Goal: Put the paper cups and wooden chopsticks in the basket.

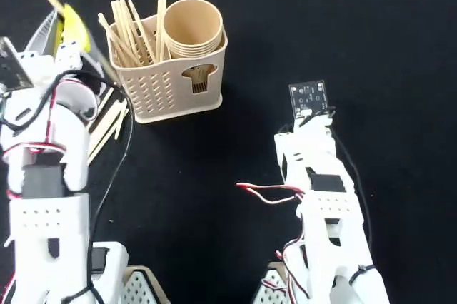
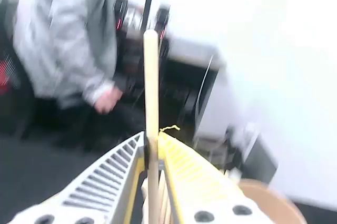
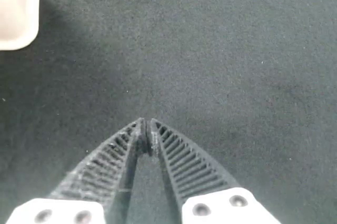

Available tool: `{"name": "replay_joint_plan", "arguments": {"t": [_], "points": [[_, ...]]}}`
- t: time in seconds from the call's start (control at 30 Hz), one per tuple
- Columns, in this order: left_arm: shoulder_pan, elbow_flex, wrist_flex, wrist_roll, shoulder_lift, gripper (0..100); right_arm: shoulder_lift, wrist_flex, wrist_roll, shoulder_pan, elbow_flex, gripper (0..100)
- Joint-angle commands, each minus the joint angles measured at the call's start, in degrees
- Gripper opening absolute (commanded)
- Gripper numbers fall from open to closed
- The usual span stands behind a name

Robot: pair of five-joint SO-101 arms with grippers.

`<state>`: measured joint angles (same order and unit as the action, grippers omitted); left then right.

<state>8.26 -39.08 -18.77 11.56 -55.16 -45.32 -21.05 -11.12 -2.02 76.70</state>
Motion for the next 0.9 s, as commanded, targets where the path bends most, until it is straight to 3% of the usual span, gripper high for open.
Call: {"name": "replay_joint_plan", "arguments": {"t": [0.0, 0.53, 0.73, 0.87], "points": [[-2.95, -5.05, 18.55, 0.70, 2.20, 3, -1.27, 0.62, -0.44, 0.70, -0.66, 1.3], [-3.21, 12.88, 26.29, 0.62, 20.04, 3, -1.27, 0.70, -0.44, 2.81, -0.84, 1.3], [-3.47, 18.59, 24.35, 1.05, 32.88, 3, -1.27, 0.97, -0.44, 2.90, -0.84, 1.3], [-5.76, 16.84, 24.26, 0.79, 34.55, 3, -1.36, 0.88, -0.44, 2.81, -1.01, 1.3]]}}
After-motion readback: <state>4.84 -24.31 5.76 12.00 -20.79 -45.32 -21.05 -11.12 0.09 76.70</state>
